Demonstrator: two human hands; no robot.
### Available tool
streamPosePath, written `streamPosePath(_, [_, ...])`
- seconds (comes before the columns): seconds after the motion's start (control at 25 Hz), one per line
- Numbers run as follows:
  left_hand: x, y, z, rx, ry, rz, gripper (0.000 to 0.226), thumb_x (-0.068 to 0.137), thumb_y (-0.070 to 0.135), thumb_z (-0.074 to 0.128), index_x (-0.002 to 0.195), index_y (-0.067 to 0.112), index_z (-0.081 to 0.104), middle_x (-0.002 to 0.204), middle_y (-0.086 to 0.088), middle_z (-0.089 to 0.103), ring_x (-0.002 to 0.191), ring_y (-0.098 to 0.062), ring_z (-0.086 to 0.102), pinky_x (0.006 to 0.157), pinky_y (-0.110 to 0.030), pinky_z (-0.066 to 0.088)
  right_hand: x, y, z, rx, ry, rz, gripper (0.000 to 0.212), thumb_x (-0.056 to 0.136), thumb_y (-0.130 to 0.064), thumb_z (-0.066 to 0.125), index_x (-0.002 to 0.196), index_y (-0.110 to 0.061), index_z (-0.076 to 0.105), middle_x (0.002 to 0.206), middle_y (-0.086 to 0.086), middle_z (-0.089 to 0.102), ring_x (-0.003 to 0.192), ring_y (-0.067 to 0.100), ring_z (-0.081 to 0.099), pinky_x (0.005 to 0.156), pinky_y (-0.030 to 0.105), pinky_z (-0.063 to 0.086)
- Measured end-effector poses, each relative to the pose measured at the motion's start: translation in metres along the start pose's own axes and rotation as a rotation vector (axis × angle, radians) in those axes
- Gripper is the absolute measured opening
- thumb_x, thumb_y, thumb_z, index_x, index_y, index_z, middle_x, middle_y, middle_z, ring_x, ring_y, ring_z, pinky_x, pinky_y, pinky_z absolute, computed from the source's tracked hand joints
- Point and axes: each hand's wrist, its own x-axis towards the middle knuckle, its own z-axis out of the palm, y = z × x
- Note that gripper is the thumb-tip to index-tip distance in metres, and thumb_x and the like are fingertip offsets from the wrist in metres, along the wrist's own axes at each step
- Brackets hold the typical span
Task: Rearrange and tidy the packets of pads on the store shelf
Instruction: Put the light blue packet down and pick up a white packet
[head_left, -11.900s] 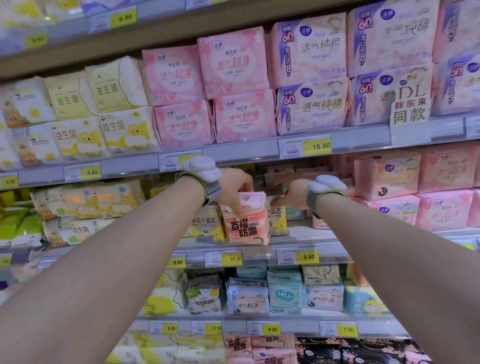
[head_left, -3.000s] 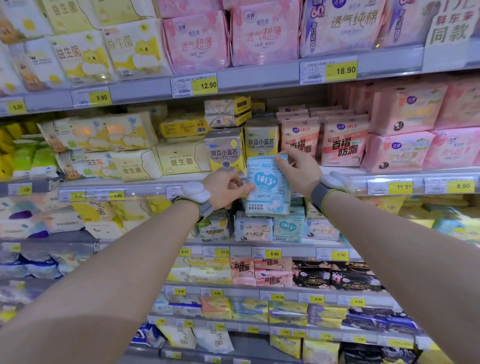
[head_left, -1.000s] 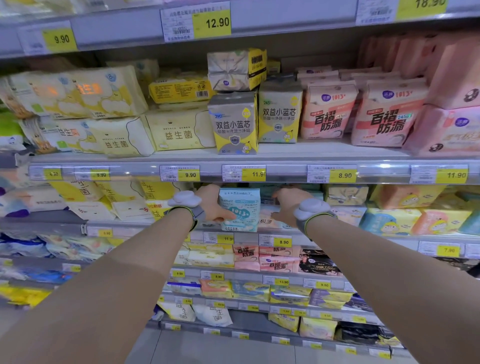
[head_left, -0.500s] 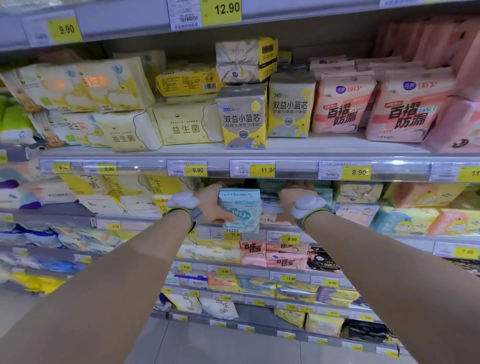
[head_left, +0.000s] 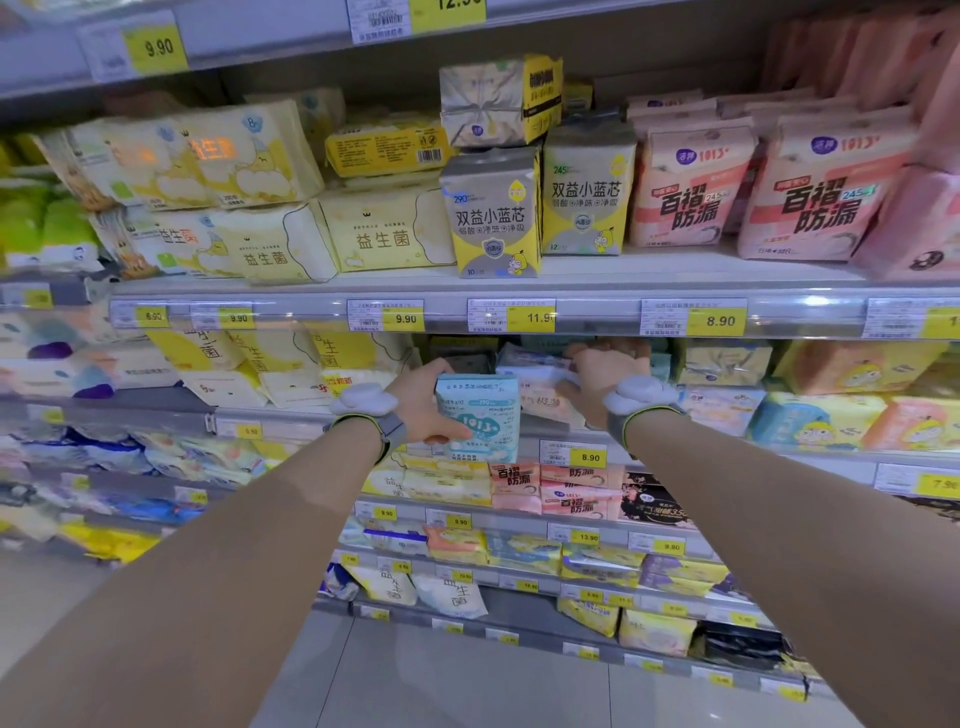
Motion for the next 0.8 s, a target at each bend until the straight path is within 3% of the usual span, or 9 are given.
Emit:
streamPosePath(0.08, [-0.002, 0.001, 0.003, 0.047, 0.005, 0.002, 0.053, 0.067, 0.02, 0.087, 0.104, 0.011, 0.049, 0.088, 0.004, 0.065, 0.073, -0.031, 0.073, 0.054, -0.044, 0.06, -0.005, 0.003, -0.003, 0.077, 0.047, -0.011, 0.038, 0.094, -0.048, 0.046, 0.121, -0.022, 0.052, 0.105, 0.008, 0.066, 0.105, 0.032, 0.06, 0.102, 0.048, 0.036])
streamPosePath(0.2, [-0.002, 0.004, 0.01, 0.045, 0.024, 0.007, 0.053, 0.067, 0.019, 0.087, 0.102, 0.011, 0.049, 0.09, -0.001, 0.067, 0.062, -0.028, 0.069, 0.054, -0.047, 0.059, -0.013, 0.008, -0.009, 0.181, 0.126, -0.02, 0.03, 0.096, -0.046, 0.046, 0.106, -0.019, 0.051, 0.103, 0.012, 0.066, 0.1, 0.033, 0.06, 0.092, 0.044, 0.037])
streamPosePath(0.4, [0.003, 0.014, 0.019, 0.049, 0.063, 0.031, 0.056, 0.066, 0.023, 0.088, 0.103, 0.012, 0.048, 0.094, -0.006, 0.071, 0.068, -0.025, 0.071, 0.054, -0.046, 0.06, -0.022, 0.025, -0.007, 0.386, 0.197, 0.011, 0.03, 0.096, -0.044, 0.047, 0.1, -0.014, 0.049, 0.102, 0.015, 0.064, 0.096, 0.034, 0.058, 0.08, 0.04, 0.041])
streamPosePath(0.52, [0.006, 0.02, 0.024, 0.065, 0.055, 0.049, 0.054, 0.067, 0.024, 0.087, 0.103, 0.015, 0.047, 0.095, -0.005, 0.071, 0.064, -0.021, 0.069, 0.054, -0.042, 0.06, -0.03, 0.034, -0.006, 0.53, 0.231, 0.03, 0.041, 0.096, -0.04, 0.047, 0.118, -0.006, 0.053, 0.116, 0.02, 0.06, 0.108, 0.035, 0.053, 0.086, 0.04, 0.045])
streamPosePath(0.68, [0.01, 0.025, 0.028, 0.089, 0.042, 0.045, 0.055, 0.066, 0.026, 0.087, 0.103, 0.016, 0.048, 0.092, -0.004, 0.071, 0.061, -0.022, 0.068, 0.052, -0.039, 0.06, -0.042, 0.046, -0.007, 0.638, 0.276, 0.094, 0.04, 0.097, -0.039, 0.048, 0.118, -0.006, 0.052, 0.114, 0.019, 0.055, 0.103, 0.032, 0.052, 0.081, 0.034, 0.039])
streamPosePath(0.8, [0.014, 0.025, 0.03, 0.114, 0.028, 0.065, 0.053, 0.067, 0.029, 0.086, 0.102, 0.018, 0.047, 0.092, -0.004, 0.072, 0.061, -0.021, 0.068, 0.049, -0.037, 0.058, -0.05, 0.059, -0.008, 0.677, 0.284, 0.102, 0.04, 0.095, -0.041, 0.051, 0.12, -0.011, 0.053, 0.114, 0.015, 0.056, 0.103, 0.031, 0.053, 0.088, 0.039, 0.044])
